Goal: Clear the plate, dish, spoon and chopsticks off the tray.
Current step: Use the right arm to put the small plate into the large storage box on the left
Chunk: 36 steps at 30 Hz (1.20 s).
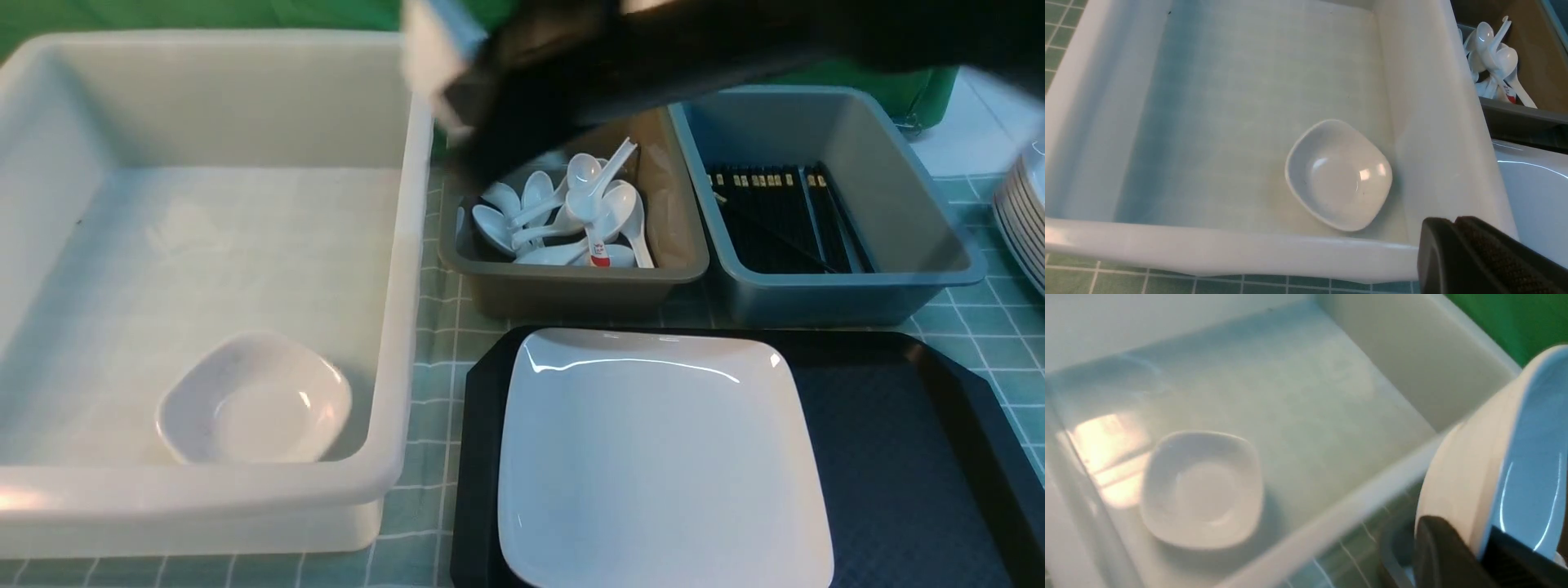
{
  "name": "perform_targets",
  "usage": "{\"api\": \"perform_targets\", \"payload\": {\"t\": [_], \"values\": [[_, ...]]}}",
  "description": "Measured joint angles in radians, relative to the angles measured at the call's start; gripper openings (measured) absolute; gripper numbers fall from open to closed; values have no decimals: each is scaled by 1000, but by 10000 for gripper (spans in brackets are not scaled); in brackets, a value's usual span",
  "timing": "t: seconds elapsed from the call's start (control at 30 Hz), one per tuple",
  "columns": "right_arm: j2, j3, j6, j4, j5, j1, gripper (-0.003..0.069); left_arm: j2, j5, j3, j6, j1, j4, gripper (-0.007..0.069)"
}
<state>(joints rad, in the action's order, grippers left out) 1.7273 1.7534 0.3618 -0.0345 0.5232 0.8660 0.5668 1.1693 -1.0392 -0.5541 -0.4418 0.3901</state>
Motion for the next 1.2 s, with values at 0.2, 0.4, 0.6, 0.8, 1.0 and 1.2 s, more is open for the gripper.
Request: {"api": "perform_targets", "payload": {"t": [0.2,0.4,0.6,0.8,1.0,1.2], "values": [[263,183,30,-6,-1,128,62,0,22,0,-1,0,-2,10],[391,199,52,-7,-26,157,62,0,37,0,-2,0,-2,10],[470,199,74,-6,-57,158,62,-2,37,0,-2,0,-2,10],[502,207,74,-19,-103,159,62,-2,37,0,4,0,-2,10],[511,210,73,-29,-136,159,146,-2,37,0,7,0,-2,10],[512,210,73,-29,-138,159,307,-2,38,0,9,0,-2,10]]}}
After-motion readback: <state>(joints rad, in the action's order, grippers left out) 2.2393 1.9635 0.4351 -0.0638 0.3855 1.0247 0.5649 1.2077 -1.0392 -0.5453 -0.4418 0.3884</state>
